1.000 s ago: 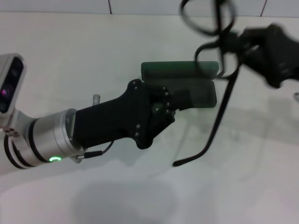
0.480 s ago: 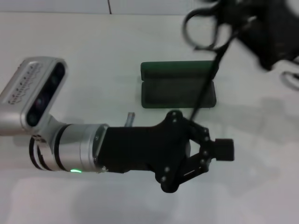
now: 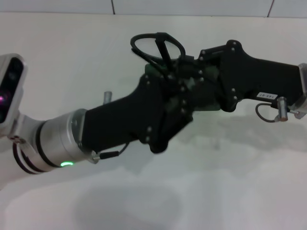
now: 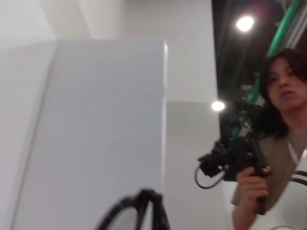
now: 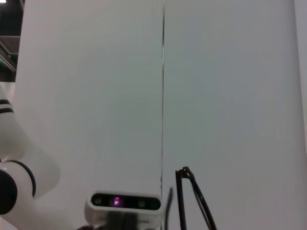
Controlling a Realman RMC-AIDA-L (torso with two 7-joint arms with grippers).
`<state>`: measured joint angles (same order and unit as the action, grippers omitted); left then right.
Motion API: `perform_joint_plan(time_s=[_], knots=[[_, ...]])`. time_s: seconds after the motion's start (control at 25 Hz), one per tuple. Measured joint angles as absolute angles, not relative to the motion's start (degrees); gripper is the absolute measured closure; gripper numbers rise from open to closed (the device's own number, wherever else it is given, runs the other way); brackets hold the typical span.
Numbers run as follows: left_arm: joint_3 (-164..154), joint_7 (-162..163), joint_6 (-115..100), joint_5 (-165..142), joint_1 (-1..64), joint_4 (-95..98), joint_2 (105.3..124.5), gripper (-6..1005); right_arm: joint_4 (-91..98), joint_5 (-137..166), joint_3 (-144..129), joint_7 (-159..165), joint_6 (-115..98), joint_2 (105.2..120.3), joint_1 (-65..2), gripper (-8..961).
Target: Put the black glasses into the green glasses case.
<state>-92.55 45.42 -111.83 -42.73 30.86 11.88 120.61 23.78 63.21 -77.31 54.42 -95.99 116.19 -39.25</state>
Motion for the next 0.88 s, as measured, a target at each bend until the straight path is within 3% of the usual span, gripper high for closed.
perform_joint_plan(time_s=[0.72,0.88], knots=[[-92.07,48.15,-108.97,-41.07,30.68,11.35,120.22,951,24.33,63.36,-77.29,54.35,-93.05,115.99,-38.85,901],[-90.36,48.25,-108.64,-40.52,30.10,8.98,120.08,951,24.43,63.42,-76.97,53.40,-90.35,115.34,-38.40,901]])
